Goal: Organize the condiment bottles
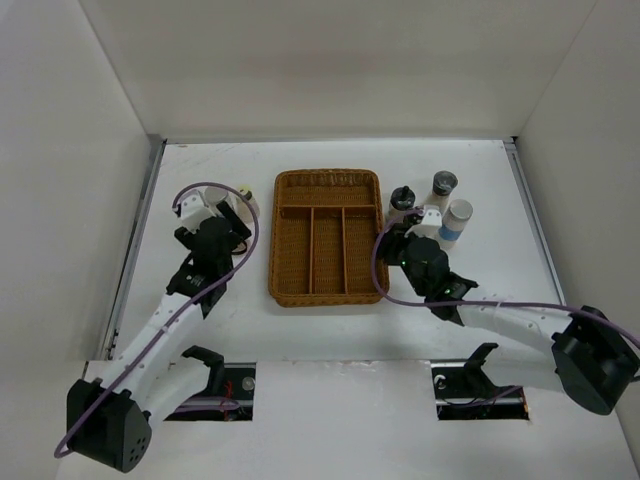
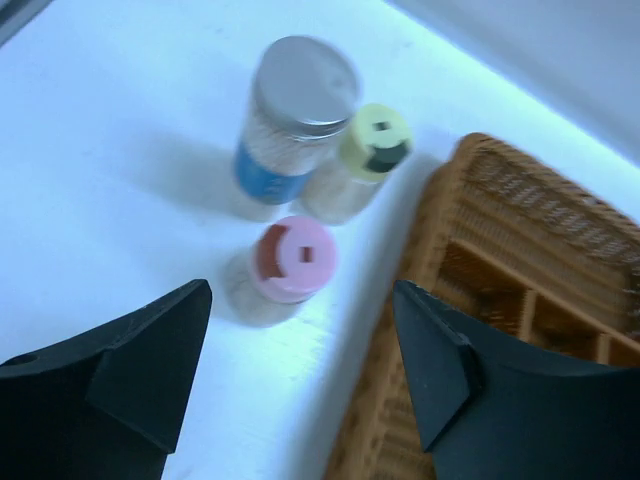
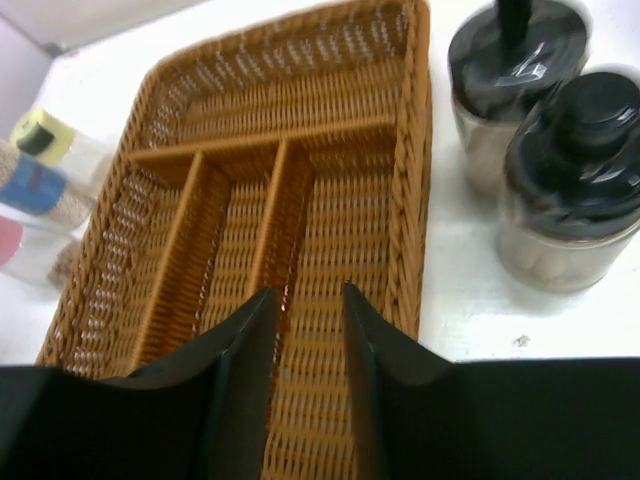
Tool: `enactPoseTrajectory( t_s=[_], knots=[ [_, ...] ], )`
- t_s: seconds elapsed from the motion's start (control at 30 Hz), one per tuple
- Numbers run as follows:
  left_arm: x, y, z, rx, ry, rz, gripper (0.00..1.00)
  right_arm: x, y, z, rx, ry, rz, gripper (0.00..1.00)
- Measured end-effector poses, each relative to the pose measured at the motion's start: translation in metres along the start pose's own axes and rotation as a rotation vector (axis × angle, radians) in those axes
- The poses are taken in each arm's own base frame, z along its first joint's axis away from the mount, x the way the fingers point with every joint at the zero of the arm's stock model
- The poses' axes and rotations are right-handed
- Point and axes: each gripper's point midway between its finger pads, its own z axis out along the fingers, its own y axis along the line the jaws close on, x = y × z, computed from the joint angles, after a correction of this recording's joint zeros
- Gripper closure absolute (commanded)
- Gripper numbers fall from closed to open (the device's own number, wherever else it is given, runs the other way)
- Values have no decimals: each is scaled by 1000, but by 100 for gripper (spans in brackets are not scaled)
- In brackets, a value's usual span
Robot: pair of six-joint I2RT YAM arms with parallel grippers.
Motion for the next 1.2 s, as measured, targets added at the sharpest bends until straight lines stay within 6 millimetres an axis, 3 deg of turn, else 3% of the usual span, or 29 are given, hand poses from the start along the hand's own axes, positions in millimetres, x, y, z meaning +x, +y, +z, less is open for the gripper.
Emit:
enactPoseTrajectory(
  t_s=[0.17, 0.37, 0.77, 0.87, 1.03, 1.2],
  knots=[
    [22, 25, 14, -102, 70, 65, 25, 22, 6, 6, -27, 71, -28, 33],
    [59, 33, 33, -150, 182, 154, 30, 32, 17, 7, -69, 109, -44, 28],
    [54, 17, 64, -140, 150, 156, 41, 39, 22, 9, -89, 131, -62, 27],
    [54, 18, 72, -149, 143, 153, 48, 41, 22, 10, -91, 138, -64, 27],
    [52, 17, 79, -151, 125, 148, 71, 43, 23, 10, -99, 144, -68, 27],
    [55, 3, 70, -114, 122, 180, 76, 44, 24, 10, -102, 149, -68, 25]
  ],
)
